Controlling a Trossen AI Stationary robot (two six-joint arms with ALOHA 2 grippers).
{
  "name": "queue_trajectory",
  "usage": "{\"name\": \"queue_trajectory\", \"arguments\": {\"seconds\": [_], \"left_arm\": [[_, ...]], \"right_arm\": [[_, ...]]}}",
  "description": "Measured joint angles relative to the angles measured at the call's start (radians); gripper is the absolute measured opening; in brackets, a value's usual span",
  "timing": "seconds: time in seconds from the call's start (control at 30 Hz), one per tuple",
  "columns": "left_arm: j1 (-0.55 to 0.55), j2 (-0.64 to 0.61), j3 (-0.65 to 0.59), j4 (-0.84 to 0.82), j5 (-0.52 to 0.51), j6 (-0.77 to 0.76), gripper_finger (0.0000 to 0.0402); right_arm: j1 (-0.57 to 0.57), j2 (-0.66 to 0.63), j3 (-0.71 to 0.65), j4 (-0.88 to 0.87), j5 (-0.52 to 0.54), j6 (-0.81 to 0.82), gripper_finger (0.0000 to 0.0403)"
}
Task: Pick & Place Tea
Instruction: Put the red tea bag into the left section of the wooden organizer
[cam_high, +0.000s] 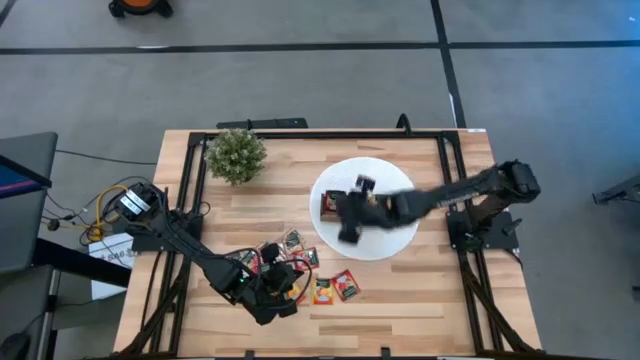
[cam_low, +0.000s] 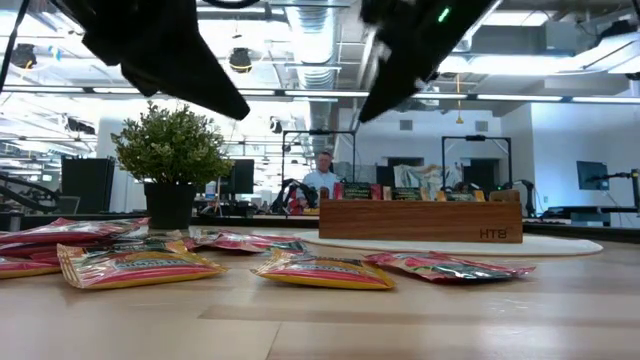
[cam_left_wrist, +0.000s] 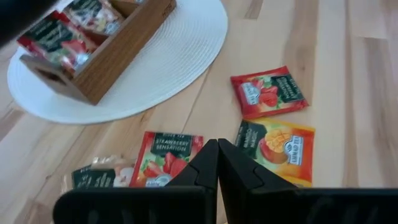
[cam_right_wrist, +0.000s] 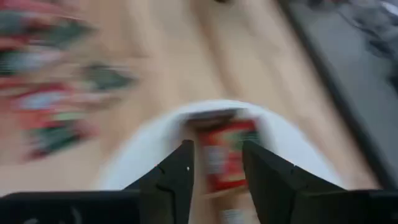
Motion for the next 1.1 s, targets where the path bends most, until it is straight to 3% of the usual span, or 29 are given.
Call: {"name": "queue_trajectory", "arguments": {"seconds": [0.27,0.43,0.67,0.8,0.97,1.1], "left_arm": [[0.024,0.000,0.000,-0.153,-0.008,-0.197,0.0000],[0.100,0.001,0.000,-0.274,0.102,-0.268,0.0023],[0.250,0.028,0.000,-0.294,0.256,-0.187,0.0134],[0.303,0.082,0.000,-0.221,0.378,-0.096,0.0188],[0.310,0.135,0.002,-0.111,0.397,-0.008,0.0200],[0.295,0.139,0.002,-0.088,0.381,0.024,0.0176]], "right_arm": [[0.369,0.119,-0.009,0.194,0.012,0.131,0.0099],[0.498,0.222,-0.011,0.297,0.040,0.189,0.0093],[0.518,0.329,-0.009,0.378,0.070,0.197,0.0092],[0.492,0.336,-0.009,0.380,0.044,0.212,0.0092],[0.489,0.319,-0.008,0.361,0.040,0.224,0.0092],[0.495,0.317,-0.009,0.349,0.039,0.224,0.0092]]}}
